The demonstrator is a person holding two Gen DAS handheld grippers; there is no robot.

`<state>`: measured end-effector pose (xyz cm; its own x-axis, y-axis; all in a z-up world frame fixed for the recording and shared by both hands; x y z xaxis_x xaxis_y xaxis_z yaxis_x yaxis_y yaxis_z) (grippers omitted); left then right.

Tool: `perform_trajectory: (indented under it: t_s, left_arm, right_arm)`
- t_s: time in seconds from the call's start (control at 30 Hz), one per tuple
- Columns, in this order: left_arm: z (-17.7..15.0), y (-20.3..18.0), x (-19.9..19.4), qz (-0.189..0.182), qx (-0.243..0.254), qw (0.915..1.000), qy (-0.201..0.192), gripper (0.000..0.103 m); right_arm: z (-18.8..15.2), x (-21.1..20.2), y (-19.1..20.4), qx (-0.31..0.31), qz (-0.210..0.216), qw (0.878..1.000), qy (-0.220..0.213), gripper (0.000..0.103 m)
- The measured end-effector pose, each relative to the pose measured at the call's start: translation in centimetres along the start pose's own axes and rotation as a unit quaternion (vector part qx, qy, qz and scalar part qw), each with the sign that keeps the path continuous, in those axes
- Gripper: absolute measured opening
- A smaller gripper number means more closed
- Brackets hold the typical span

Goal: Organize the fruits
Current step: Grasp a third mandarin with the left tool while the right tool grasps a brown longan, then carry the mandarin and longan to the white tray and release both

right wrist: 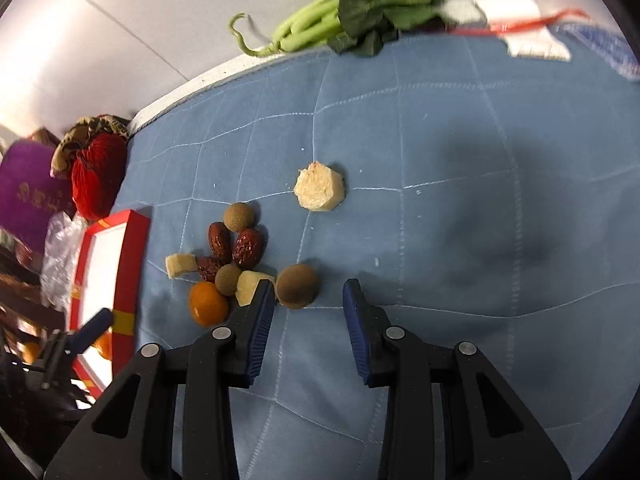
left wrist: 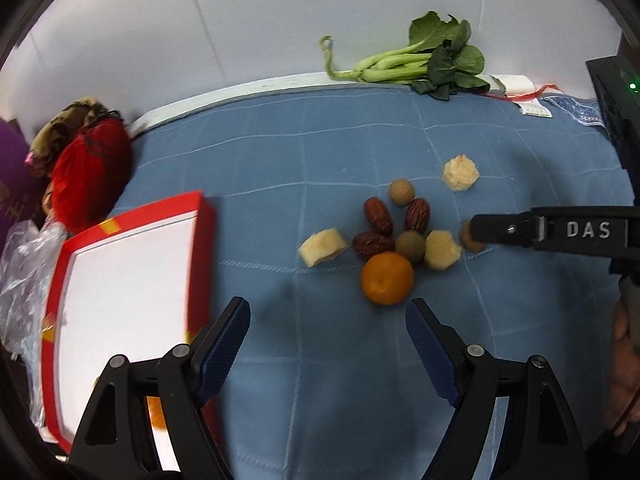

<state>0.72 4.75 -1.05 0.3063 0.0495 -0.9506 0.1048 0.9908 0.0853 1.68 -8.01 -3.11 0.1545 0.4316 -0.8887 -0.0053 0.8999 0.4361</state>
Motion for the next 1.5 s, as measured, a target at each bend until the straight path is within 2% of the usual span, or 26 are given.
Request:
perform_trajectory:
  t_s: [0.17,0.33,0.47,0.53,0.57,0.67,0.77,0.83,0.9,1.0,1.27,1.4,1.5]
  left_arm:
    - [1.0,-0.7,1.3,-0.028,0.002,0.9996,0.004,0.081]
    - [1.3,-1.8,2.5,-0.03,0.028,0.9992,0.003,0.079]
    - [1.0,-2.1,3.5,-0.035,0.034,0.9986,0.023,0.075]
    - [1.1,-2.0,4.0,-0.044,0.026,0.9982,0.032,0.069]
    - [1.2,-1.9,4.3,-0.046,0.02,0.9982,0.034,0.069]
    - [1.3,-1.8,4.5,-0.055,0.011,0.9978,0.034,0.066]
    - [1.3,-2.2,4.6,-0.058,0.017,0.9976,0.034,0.055]
    - [1.2,-2.5,4.5,-0.063,0.023,0.9972,0.032,0.042]
    - [1.2,-2.5,4.3,-0.072,0.022,0.9967,0.03,0.034]
    - [1.2,-2.3,4.0,-0.082,0.014,0.9962,0.027,0.034]
    - [1.1,0.6,0.3,-0.1,-0.02,0.9947,-0.002,0.034]
    - [0.1,4.1,-2.7,-0.082,-0.045,0.9952,-0.029,0.034]
    - [-1.0,8.2,-4.0,-0.059,-0.081,0.9942,-0.039,0.034]
  right_arm:
    - [0.4,0.9,0.5,0.018,0.015,1.0,0.007,0.034]
    - [0.5,1.3,0.5,0.029,0.002,1.0,0.013,0.034]
    - [0.5,1.8,0.6,0.023,-0.018,0.999,0.018,0.03]
    - [0.4,1.8,0.7,0.018,-0.027,0.999,0.018,0.028]
    - [0.4,1.9,0.6,0.018,-0.033,0.999,0.019,0.023]
    - [0.4,1.9,0.5,0.018,-0.033,0.999,0.02,0.024]
    - [0.2,1.8,0.4,0.022,-0.026,0.999,0.022,0.023]
    - [0.0,1.4,0.3,0.03,-0.015,0.999,0.024,0.023]
    - [-0.1,1.0,0.2,0.034,-0.004,0.999,0.026,0.023]
    - [-0.5,0.7,0.5,0.037,0.012,0.999,0.028,0.023]
    - [-0.6,-0.6,3.6,0.018,0.046,0.999,0.009,0.023]
    - [-0.7,-0.7,6.9,-0.008,0.076,0.997,0.0,0.023]
    - [-0.8,-0.2,10.1,-0.038,0.099,0.994,-0.002,0.023]
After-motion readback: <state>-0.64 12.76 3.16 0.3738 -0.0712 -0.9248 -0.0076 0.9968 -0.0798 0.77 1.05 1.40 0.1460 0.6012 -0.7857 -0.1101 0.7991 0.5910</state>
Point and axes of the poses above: each gripper's, at about its wrist camera, not at the fingertips, and x roughly the way its jaws point, y to its left, z to its top, the point moved 8 cm from there along x, roughly the way its jaws point, and after that the axes turned 11 degrees about y, right-handed, at the moved point
